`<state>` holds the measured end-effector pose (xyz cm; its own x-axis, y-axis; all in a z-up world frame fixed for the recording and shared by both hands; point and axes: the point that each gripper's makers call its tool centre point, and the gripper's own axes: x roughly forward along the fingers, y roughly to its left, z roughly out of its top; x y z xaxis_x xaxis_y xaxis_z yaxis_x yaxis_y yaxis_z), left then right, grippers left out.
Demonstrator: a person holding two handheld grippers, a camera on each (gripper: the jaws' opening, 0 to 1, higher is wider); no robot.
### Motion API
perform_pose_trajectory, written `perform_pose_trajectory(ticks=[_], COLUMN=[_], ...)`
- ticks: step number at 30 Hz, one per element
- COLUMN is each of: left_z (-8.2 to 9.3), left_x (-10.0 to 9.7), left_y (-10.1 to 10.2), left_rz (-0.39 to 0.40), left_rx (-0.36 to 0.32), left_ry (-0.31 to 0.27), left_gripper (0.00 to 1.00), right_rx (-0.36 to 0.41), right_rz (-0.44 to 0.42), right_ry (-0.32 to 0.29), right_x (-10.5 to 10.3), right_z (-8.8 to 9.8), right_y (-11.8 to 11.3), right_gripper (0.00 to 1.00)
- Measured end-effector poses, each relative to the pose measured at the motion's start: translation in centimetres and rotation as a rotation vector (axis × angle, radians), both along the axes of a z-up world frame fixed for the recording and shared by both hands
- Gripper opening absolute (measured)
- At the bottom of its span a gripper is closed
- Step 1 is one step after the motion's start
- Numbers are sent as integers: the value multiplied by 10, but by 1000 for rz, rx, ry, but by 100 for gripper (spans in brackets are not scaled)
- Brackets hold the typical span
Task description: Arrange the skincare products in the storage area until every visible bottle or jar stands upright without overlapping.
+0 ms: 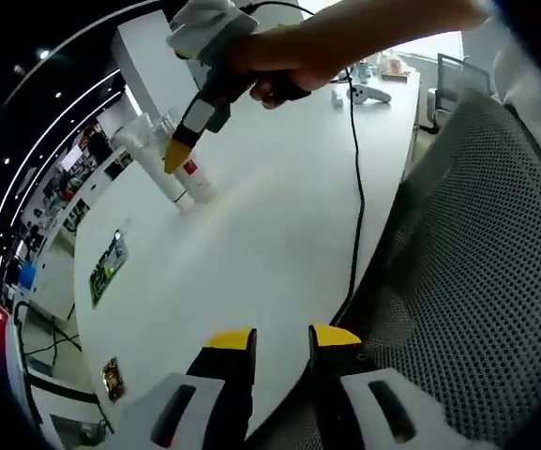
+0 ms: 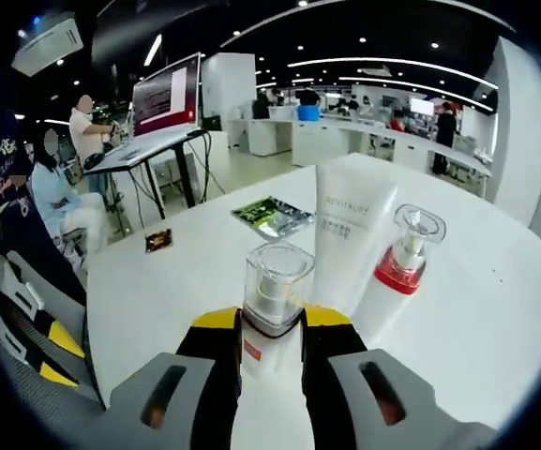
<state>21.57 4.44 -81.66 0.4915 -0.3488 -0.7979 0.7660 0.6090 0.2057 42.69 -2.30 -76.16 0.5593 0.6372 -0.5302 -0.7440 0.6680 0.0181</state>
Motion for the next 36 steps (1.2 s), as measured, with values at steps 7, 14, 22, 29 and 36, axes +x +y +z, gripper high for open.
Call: perform_pose_trajectory(ticks=[7, 14, 22, 29, 36], left_z=[2, 2, 4, 4, 2], left_x=[3, 4, 4, 4, 4], left_y=[4, 5, 5, 5, 6], left_rz=[17, 17, 19, 16, 18], left_rx=[5, 4, 0, -1, -1], left_ry=[-15, -21, -27, -27, -22], left_gripper=[23, 23, 23, 22, 22], right_rx=[-29, -29, -38, -37, -56], right_rz=[-17, -29, -45, -23, -9], right_ry=[-14, -43, -101, -162, -221], right_x=[13, 17, 25, 30, 36], right_z=[-14, -20, -27, -27, -28], right_y=[-3, -2, -4, 2, 4], right_gripper=[22, 22, 22, 22, 23])
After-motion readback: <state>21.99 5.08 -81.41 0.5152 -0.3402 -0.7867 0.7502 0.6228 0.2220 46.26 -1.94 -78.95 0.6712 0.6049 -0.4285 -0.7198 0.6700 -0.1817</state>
